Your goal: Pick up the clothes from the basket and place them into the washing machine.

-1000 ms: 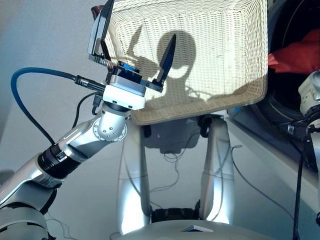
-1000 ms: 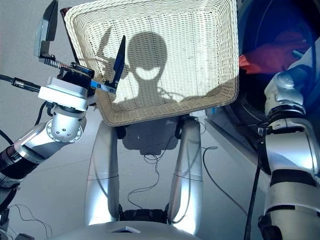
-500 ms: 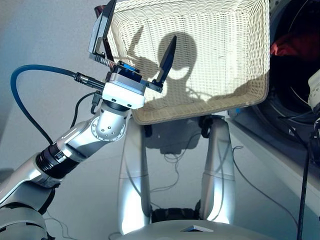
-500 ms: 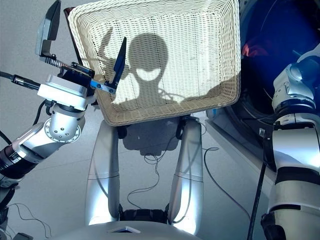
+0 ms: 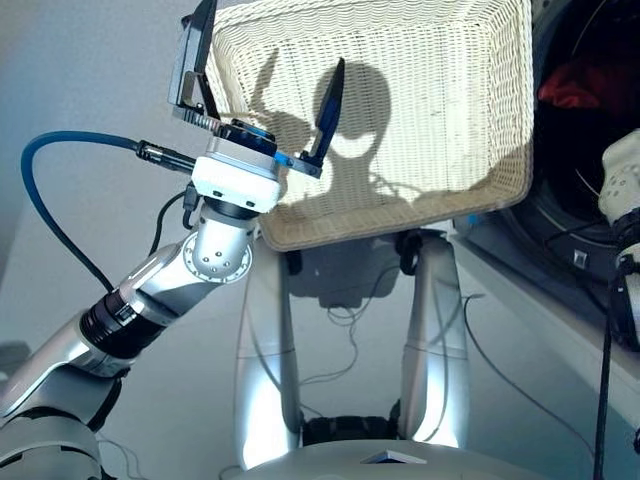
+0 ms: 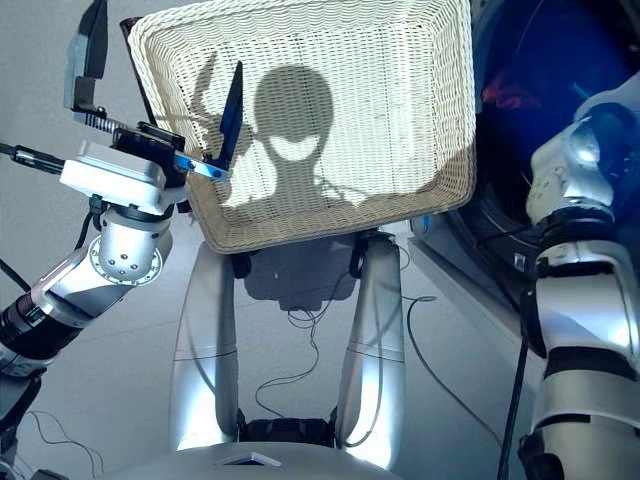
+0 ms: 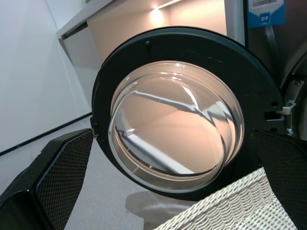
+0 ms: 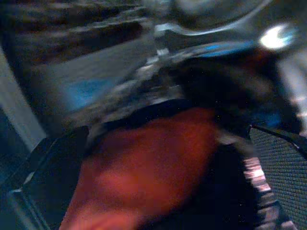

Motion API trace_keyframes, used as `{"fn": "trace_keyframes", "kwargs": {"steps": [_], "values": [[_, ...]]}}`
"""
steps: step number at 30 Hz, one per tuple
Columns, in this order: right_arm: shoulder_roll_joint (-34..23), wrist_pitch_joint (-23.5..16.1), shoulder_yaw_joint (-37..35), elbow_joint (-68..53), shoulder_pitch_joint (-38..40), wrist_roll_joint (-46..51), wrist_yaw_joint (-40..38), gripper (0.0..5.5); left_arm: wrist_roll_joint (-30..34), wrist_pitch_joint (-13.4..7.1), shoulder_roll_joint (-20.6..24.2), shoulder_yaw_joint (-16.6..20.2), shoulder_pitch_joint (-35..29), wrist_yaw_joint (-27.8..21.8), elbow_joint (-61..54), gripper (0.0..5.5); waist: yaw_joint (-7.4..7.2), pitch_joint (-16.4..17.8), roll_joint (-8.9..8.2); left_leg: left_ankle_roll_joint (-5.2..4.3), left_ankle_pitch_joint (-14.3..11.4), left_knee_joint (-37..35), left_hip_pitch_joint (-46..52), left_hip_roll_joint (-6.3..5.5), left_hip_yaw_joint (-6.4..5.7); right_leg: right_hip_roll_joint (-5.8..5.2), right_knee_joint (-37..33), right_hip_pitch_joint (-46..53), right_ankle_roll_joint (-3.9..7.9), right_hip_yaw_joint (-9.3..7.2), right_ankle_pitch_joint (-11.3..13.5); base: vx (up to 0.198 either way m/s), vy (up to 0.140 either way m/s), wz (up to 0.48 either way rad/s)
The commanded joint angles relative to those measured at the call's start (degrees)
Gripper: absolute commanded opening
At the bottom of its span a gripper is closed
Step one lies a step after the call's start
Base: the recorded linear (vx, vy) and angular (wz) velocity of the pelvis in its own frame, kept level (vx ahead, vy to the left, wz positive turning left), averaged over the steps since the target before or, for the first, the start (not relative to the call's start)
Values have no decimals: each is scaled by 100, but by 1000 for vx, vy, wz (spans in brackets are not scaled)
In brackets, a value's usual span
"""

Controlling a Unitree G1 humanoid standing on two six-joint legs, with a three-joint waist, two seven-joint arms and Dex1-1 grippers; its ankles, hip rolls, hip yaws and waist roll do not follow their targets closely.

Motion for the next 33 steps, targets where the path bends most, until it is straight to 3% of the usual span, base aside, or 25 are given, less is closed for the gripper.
{"fn": "trace_keyframes", "kwargs": {"steps": [1, 3, 12, 15, 17, 18, 23, 25, 29, 33], "values": [[70, -550, -122, -1098, 494, -773, 171, 550, 15, -173, -259, 229, 208, 13, -519, 550, -137, -96, -37, -213, 162, -707, 635, 103, 57, 174, -740, 321, -112, -81, 409, 0, 0, 0], [-4, -406, 95, -1845, 996, -1432, 418, 550, -26, -206, -281, 284, 287, -75, -475, 550, -165, -96, -52, -209, 209, -792, 688, 101, 65, 166, -807, 362, -110, -76, 438, 0, 0, 0], [-79, -319, 835, -3198, 1931, -2365, 1258, 550, -566, -383, -360, 454, 884, -492, -123, 550, -128, -96, 0, -245, 421, -1339, 1202, 139, 147, 88, -1293, 866, -86, -148, 627, 0, 0, 0], [172, -252, 1191, -3214, 2176, -2237, 1639, 550, -1329, -454, -860, 604, 1341, -726, 342, 550, -102, -96, -9, -279, 518, -1686, 1658, 173, 201, 74, -1638, 1312, -82, -237, 740, 0, 0, 0], [292, -196, 1317, -3064, 2283, -2218, 1750, 550, -1659, -465, -1048, 646, 1515, -847, 516, 550, -86, -96, -9, -285, 571, -1891, 1881, 163, 212, 79, -1819, 1527, -68, -286, 797, 38, 0, -29], [413, -95, 1421, -2886, 2569, -2258, 1969, 550, -1950, -426, -1200, 740, 1732, -1132, 880, 550, -76, -96, -16, -292, 618, -2173, 2306, 161, 252, 80, -2122, 1946, -40, -359, 875, 76, 0, -34], [658, 154, 1478, -2061, 3227, -2555, 2546, 550, -2071, -283, -1870, 812, 2046, -1735, 2457, 550, -77, -96, -1, -297, 746, -2999, 3580, 90, 342, 3, -2878, 3196, 49, -588, 1064, 119, 2, 10], [667, 218, 1425, -1599, 3393, -2859, 2669, 550, -2003, -315, -2073, 857, 2142, -2077, 3096, 550, -52, -96, 43, -299, 815, -3342, 4132, 37, 362, -33, -3259, 3786, 83, -720, 1145, 121, 1, 38], [1181, 338, 1013, -390, 3616, -2832, 2782, 550, -2350, -222, -2563, 1124, 2261, -2678, 4805, 550, -25, -96, 58, -297, 994, -4070, 5288, -79, 435, -35, -4105, 5019, 195, -874, 1452, 128, 10, 17], [1561, 463, 534, 235, 4138, -2695, 2988, 550, -2408, -109, -2714, 1439, 2691, -3197, 5595, 550, -28, -563, 62, -308, 1127, -4798, 6094, -119, 432, -53, -4812, 5804, 264, -963, 1638, 160, 11, -69]]}}
